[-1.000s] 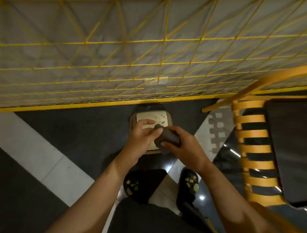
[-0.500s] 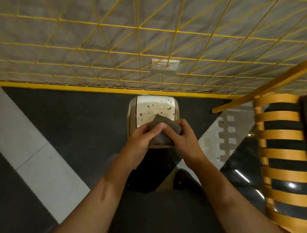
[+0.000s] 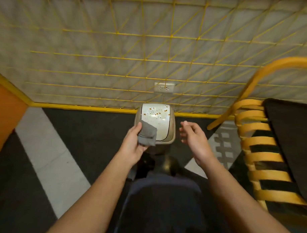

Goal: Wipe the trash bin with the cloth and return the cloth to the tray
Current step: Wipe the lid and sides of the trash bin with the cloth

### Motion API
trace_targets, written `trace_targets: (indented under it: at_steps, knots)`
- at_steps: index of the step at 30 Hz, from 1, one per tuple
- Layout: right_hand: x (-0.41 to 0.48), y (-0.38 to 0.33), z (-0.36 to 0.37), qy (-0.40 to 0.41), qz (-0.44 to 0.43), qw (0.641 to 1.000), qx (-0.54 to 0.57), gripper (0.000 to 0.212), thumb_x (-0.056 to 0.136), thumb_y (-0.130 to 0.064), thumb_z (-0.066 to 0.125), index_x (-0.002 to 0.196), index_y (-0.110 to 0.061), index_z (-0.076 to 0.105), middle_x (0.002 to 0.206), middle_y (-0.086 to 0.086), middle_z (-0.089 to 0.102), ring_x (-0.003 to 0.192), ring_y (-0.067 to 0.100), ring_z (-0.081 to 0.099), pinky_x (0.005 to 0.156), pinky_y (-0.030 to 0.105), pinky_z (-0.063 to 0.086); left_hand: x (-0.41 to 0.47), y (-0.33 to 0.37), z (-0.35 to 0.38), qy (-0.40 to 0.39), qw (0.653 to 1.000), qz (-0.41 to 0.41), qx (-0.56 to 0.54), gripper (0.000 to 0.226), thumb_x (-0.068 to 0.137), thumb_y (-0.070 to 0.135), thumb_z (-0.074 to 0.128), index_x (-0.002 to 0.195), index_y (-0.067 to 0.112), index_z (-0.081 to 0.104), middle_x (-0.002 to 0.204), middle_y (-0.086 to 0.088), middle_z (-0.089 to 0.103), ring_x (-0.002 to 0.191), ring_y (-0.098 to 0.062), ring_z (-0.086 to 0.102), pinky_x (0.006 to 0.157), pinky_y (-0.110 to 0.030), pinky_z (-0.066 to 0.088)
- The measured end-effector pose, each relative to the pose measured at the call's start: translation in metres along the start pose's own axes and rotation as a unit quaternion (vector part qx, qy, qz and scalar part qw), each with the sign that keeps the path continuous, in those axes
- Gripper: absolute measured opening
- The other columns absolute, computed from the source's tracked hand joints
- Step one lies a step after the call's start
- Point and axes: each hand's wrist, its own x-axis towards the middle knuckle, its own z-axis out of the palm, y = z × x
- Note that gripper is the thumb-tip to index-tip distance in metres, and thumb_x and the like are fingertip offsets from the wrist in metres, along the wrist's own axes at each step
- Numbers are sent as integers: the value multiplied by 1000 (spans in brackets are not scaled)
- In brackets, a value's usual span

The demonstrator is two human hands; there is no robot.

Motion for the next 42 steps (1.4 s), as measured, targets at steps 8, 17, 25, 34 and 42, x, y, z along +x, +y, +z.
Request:
trace_targets:
  at_steps: [8,17,25,34,42]
  knots:
    - [-45,-33,-24,12,-33,996,-85,25,93,-31,50,113,-17,54,109,2,61,105,18,57,99,42,46,-66,18,4,4,987,99,126,30,92,4,46,122,8,49,97,-8,61,82,-16,60,64,-27,48]
    - [-27,-42,15,-14,-41,987,-156,24,92,-24,53,114,-16,55,108,-2,59,105,16,56,99,41,46,-33,33,-32,37,978,159,130,45,82,8,66,125,3,53,99,-5,66,85,-14,64,70,-28,51]
    - [53,6,29,-42,-105,926,-360,46,86,-27,62,129,-16,49,132,3,51,122,17,45,99,29,36,45,27,-29,107,953,215,184,53,82,11,67,132,10,46,84,13,55,73,4,52,58,-12,45]
    - [161,53,45,-94,-156,851,-493,78,81,-46,63,145,-26,24,154,0,21,142,22,13,115,40,12,154,29,1,131,867,291,382,60,80,20,71,134,13,46,124,1,56,107,-4,51,87,-13,41]
    - [211,68,56,-112,-209,799,-553,91,73,-55,67,146,-26,21,155,-1,20,144,29,6,115,51,-1,203,14,16,63,750,406,519,47,85,19,64,129,25,52,121,1,54,108,-6,49,93,-17,39]
